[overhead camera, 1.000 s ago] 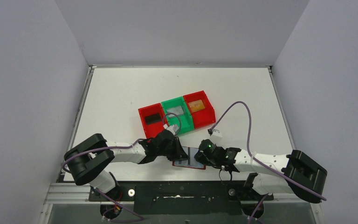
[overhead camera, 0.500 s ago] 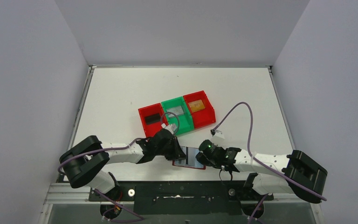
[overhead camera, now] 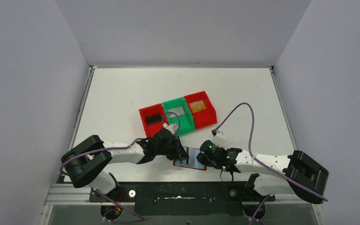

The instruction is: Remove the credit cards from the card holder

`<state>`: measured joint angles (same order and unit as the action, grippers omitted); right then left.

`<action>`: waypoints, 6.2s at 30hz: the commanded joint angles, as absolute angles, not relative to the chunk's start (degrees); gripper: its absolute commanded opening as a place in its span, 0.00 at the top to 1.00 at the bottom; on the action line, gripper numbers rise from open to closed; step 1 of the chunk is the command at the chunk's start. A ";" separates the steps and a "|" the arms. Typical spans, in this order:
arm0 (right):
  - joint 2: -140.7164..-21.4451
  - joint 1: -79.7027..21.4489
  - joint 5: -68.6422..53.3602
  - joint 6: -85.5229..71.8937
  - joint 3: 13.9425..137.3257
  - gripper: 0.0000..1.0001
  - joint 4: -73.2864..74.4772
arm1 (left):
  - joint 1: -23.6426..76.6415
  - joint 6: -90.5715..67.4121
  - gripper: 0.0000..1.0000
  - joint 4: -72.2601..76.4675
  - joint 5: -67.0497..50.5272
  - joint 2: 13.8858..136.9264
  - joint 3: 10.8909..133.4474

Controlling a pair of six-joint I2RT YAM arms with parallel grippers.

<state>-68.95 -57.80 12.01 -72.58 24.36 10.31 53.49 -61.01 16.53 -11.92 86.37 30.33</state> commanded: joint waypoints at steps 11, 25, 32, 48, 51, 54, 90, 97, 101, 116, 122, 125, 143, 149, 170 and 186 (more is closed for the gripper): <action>-70.10 -57.64 13.06 -72.24 22.68 0.92 12.13 | 53.45 -59.85 0.90 14.76 -10.88 85.06 31.76; -65.42 -57.49 14.06 -69.96 23.87 0.85 11.78 | 51.57 -56.78 1.00 5.03 -5.06 72.53 31.07; -56.85 -57.53 14.63 -66.37 25.08 0.46 9.78 | 50.85 -56.51 1.00 4.50 -2.23 65.62 29.07; -62.11 -56.95 6.13 -65.01 24.16 0.64 -6.00 | 49.92 -60.12 1.00 1.39 9.69 44.43 21.87; -68.53 -56.76 5.81 -66.28 26.43 0.68 -3.43 | 49.75 -60.92 1.00 0.36 10.36 42.34 21.17; -72.12 -56.64 6.81 -67.40 27.42 0.69 0.69 | 49.53 -61.47 1.00 -0.14 10.17 41.72 20.75; -67.55 -56.93 11.47 -63.56 30.80 0.65 10.91 | 49.38 -61.21 1.00 0.85 7.26 43.76 21.39; -62.03 -56.95 12.15 -62.57 27.64 0.52 1.41 | 49.35 -60.72 1.00 6.91 2.97 45.63 21.09; -57.27 -56.91 13.15 -60.67 23.88 0.42 -4.22 | 49.26 -60.73 1.00 9.43 1.84 45.46 20.12; -50.96 -53.24 -6.77 -58.08 13.91 0.28 -38.87 | 47.97 -63.10 1.00 26.20 -7.07 44.12 15.31; -58.68 -47.74 -19.63 -62.18 13.99 0.37 -51.08 | 47.83 -63.84 1.00 30.11 -10.42 46.21 16.08; -61.77 -47.44 -22.34 -62.55 15.23 0.42 -53.39 | 47.75 -64.64 1.00 31.72 -11.12 46.30 15.15; -64.98 -44.76 -25.46 -66.93 12.76 0.70 -61.43 | 47.55 -65.89 1.00 33.76 -12.08 46.59 13.46; -65.29 -44.23 -25.19 -68.14 11.58 0.83 -63.41 | 47.51 -65.98 1.00 33.84 -11.98 46.80 13.40; -62.79 -43.86 -22.44 -67.20 10.28 1.00 -60.04 | 47.45 -63.21 0.46 24.64 -9.66 45.26 15.89; -47.05 -43.86 -9.91 -57.42 11.91 1.00 -33.75 | 45.58 -45.28 0.12 -18.90 13.87 43.03 33.55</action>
<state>-50.65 -44.23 -15.38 -62.11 10.22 -40.69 47.22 -51.57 -8.82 5.37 43.29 28.18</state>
